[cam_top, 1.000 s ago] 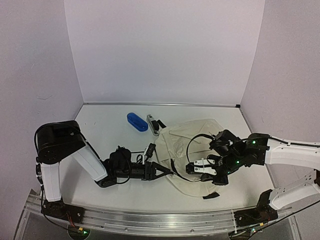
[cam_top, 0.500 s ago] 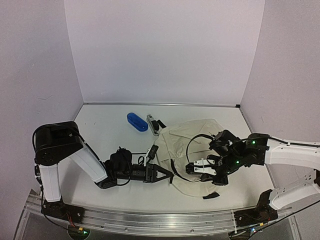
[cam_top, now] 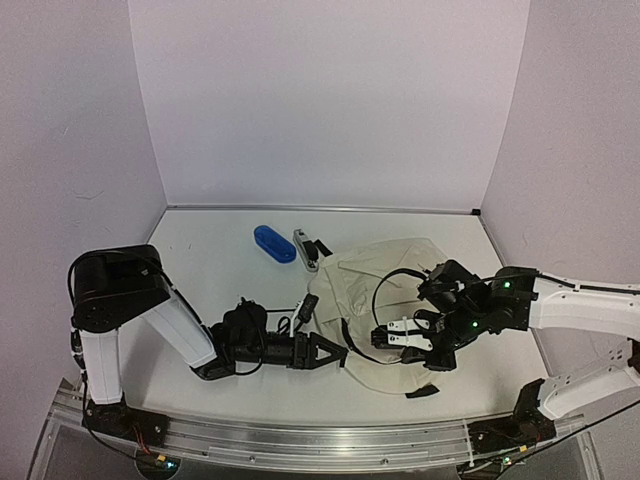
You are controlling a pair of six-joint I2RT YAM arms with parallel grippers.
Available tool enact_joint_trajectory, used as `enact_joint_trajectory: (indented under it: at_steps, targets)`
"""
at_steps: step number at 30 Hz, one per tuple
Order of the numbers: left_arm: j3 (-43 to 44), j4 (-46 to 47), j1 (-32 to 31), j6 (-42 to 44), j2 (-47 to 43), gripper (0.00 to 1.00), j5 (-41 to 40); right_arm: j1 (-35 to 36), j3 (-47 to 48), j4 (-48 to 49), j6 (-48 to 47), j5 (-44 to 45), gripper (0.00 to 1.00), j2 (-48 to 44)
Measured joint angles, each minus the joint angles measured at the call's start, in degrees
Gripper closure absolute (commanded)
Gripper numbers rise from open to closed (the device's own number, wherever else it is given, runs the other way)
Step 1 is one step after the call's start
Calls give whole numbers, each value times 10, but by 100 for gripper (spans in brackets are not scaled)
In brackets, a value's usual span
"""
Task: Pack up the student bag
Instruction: Zip the student bag at the center of the board.
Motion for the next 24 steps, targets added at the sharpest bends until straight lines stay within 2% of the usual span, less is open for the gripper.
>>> enact_joint_trajectory:
  at_steps: [9,17,24]
  targets:
    - [0,19,-25,7,54,47,-11,0,0,0,2,0,100,0]
    - [12,24,-27,12,64,47,-19,0,0,0,3,0,100,0]
    - [43,19,-27,28,64,65,-20,0,0,0,4,0,100,3]
